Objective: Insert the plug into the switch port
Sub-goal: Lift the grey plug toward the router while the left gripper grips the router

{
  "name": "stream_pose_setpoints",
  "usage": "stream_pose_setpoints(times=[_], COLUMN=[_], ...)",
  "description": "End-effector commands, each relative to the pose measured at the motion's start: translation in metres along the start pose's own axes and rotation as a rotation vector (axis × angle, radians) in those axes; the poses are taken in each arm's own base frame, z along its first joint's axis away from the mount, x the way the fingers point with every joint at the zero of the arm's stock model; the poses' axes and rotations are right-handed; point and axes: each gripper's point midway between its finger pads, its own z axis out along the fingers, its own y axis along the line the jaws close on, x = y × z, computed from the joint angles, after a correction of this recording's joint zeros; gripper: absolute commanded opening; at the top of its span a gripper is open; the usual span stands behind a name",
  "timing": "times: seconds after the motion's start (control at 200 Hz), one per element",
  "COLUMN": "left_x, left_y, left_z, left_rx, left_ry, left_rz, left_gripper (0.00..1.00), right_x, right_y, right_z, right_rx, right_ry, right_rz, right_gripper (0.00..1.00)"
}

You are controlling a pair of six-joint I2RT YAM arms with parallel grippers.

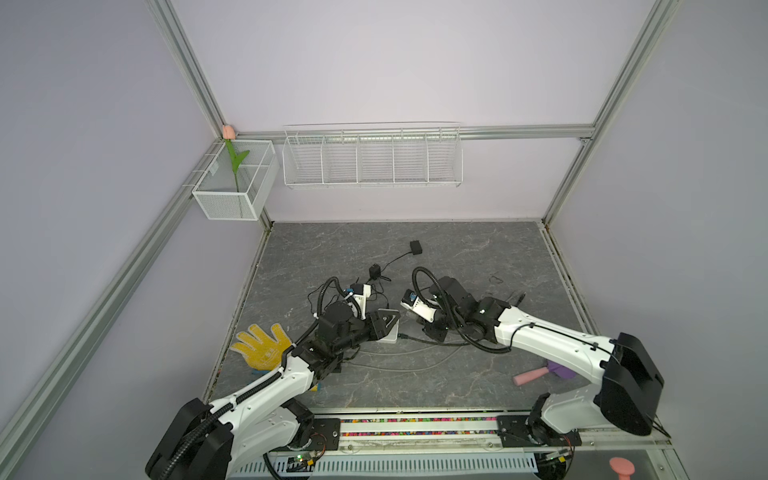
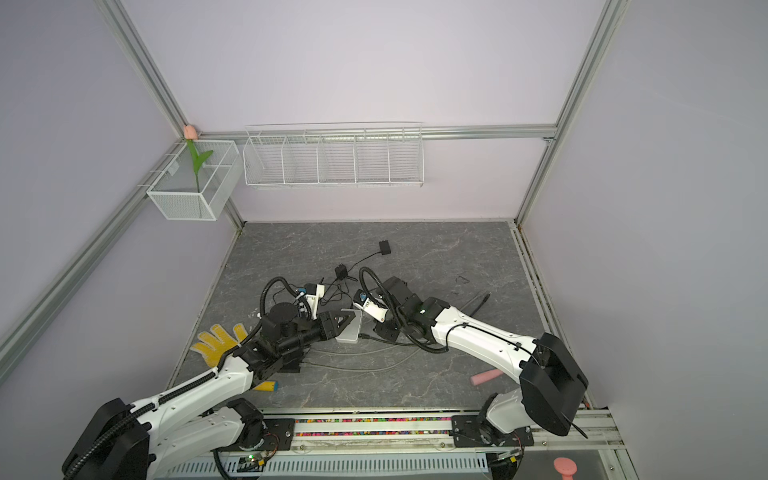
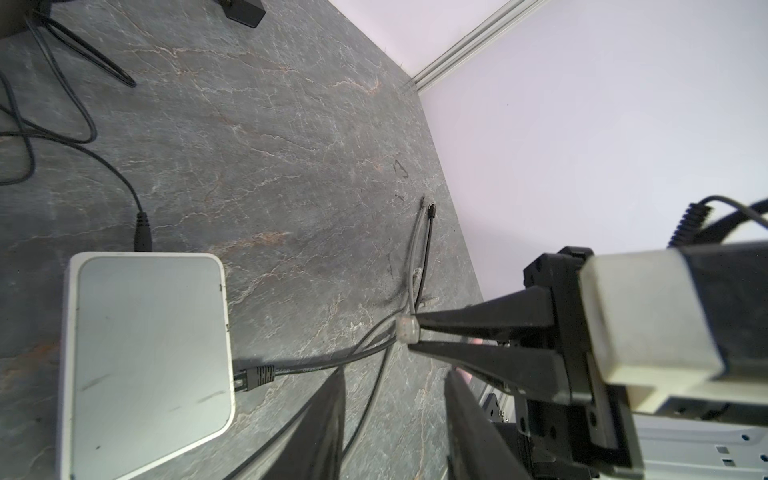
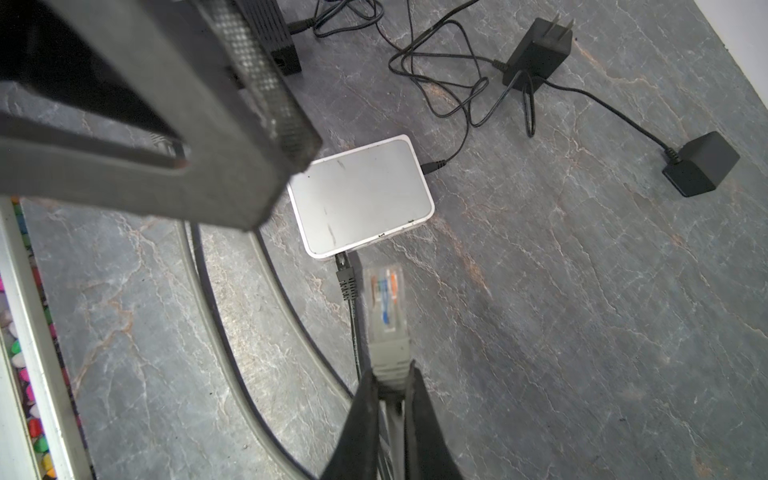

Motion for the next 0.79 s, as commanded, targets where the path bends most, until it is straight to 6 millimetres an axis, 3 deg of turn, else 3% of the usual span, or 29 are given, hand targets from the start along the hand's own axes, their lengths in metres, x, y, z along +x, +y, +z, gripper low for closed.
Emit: stream_pose_setpoints(times=[0.0,0.35,0.55,0.79], left_x=[-0.01,-0.004,0.0,0.005], left_y=[-0.016,-0.021,-0.023,-0.022], left_z=[0.006,0.023,0.028,0.031], left_rx=[0.046,0.062,0.064,0.057], left_ry=[-0.023,0.003,0.022,0.036], left_rz=[0.007,0.005,0.01,0.011], left_gripper=[0.39,0.37,0.27,0.06], right_x=[-0.008,-0.014,-0.014,-0.015], right_y=[0.005,0.016,0.017,0.017], right_z=[-0.003,-0.003,-0.002,-0.003], right_rx=[0.01,-0.001,0.003,0.013], right_ry=[-0.037,-0.047,-0.046,-0.046], right_rz=[-0.044,-0.073,-0.078,-0.081], right_gripper=[0.07,0.07,0.06,0.06])
